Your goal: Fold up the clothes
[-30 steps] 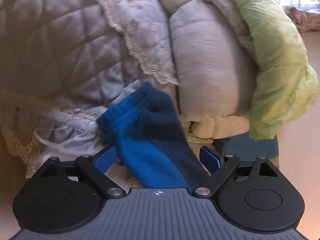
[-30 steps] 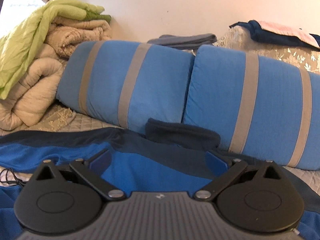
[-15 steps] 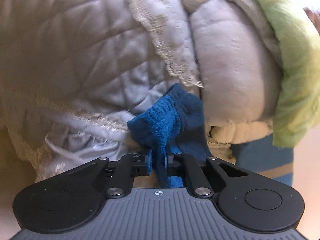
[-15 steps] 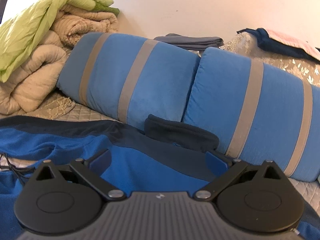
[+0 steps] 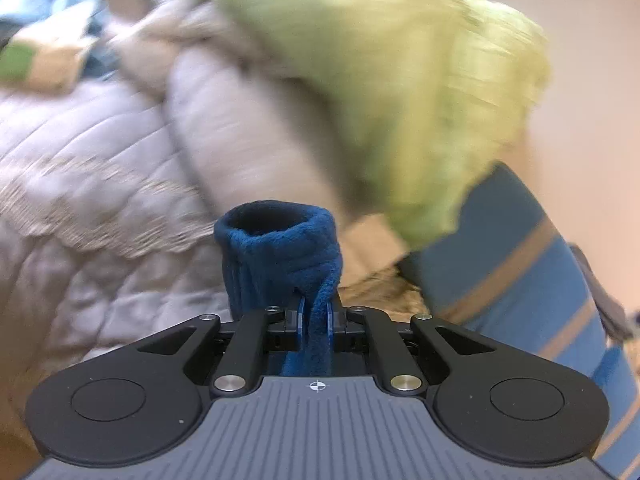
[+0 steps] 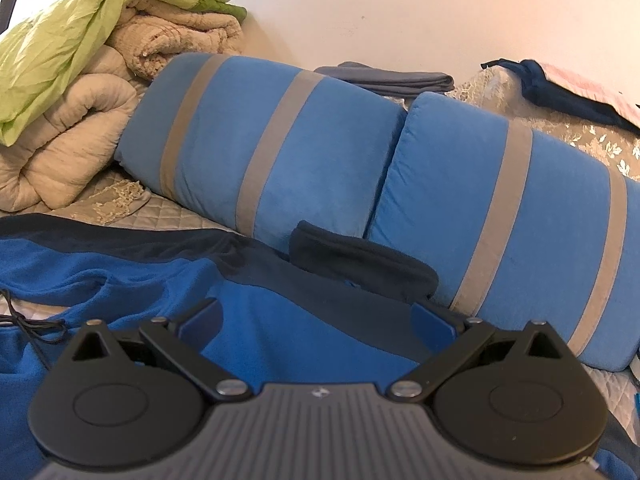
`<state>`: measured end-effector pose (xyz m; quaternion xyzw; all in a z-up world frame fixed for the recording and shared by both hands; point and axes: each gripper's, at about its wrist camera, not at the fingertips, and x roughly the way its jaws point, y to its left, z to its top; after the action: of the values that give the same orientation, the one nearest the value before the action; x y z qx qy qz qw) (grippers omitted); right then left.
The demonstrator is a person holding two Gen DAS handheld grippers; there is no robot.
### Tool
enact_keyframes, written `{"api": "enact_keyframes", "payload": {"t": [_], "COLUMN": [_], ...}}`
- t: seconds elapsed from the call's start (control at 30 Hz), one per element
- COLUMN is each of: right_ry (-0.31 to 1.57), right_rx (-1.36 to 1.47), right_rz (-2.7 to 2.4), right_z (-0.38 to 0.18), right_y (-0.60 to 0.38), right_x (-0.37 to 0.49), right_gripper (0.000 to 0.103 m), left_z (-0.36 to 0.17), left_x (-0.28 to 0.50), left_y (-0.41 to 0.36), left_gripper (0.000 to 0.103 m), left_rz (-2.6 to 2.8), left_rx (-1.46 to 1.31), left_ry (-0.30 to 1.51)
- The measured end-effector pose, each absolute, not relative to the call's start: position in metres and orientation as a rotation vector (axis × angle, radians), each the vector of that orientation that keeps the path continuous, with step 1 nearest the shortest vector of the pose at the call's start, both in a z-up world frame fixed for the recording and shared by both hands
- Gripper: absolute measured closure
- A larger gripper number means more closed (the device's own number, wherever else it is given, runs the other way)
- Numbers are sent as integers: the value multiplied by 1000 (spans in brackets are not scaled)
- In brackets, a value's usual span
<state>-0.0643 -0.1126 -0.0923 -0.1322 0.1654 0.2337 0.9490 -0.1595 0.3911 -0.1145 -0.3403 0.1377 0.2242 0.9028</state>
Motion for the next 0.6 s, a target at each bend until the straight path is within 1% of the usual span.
{"api": "enact_keyframes", "payload": {"t": [0.23, 0.37, 0.6], "right_ry": [359, 373, 451], "right_rx": [-271, -255, -223], "right_rz": [476, 482, 491], "right_z": [-95, -94, -97], "right_y": [-112, -114, -118], "right_x": [-63, -61, -50], "right_gripper": [0, 0, 0], "left_z": [-59, -37, -8], "left_x": [-111, -89, -49], "left_y": [341, 309, 244], "left_gripper": [93, 93, 93], "left_rz": [342, 280, 157], "left_rx": [-545, -470, -316], "left_ry": [301, 303, 329]}}
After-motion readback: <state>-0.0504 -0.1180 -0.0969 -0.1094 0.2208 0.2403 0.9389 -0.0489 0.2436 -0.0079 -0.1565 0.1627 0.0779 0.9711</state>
